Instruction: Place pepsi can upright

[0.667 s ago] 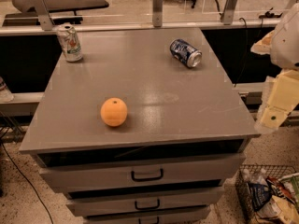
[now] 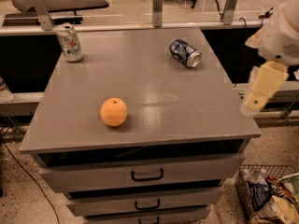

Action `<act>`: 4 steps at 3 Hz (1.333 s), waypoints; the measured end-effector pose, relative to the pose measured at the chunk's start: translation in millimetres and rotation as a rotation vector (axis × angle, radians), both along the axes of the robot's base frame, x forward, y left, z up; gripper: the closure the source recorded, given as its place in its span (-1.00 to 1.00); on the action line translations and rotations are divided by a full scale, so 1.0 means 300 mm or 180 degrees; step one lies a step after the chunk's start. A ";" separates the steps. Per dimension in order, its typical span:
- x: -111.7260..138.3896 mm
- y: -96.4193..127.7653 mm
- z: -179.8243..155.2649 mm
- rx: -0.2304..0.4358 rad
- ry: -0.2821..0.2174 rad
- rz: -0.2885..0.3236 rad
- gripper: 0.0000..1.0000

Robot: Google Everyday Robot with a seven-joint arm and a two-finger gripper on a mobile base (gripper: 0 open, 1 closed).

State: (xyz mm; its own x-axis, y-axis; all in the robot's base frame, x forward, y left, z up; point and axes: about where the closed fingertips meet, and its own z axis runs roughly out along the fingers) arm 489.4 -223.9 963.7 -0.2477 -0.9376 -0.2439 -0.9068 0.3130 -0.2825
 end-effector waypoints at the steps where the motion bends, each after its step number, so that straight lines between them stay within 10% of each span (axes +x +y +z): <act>1: 0.295 -0.051 -0.050 0.0157 -0.0287 -0.0168 -1.00; 2: 0.611 -0.090 -0.034 0.0254 -0.0666 -0.0313 -1.00; 4: 0.618 -0.073 -0.043 0.0282 -0.0686 -0.0304 -1.00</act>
Offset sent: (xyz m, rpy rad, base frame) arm 0.2663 -0.0373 -0.0101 0.0867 -0.3062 -0.1374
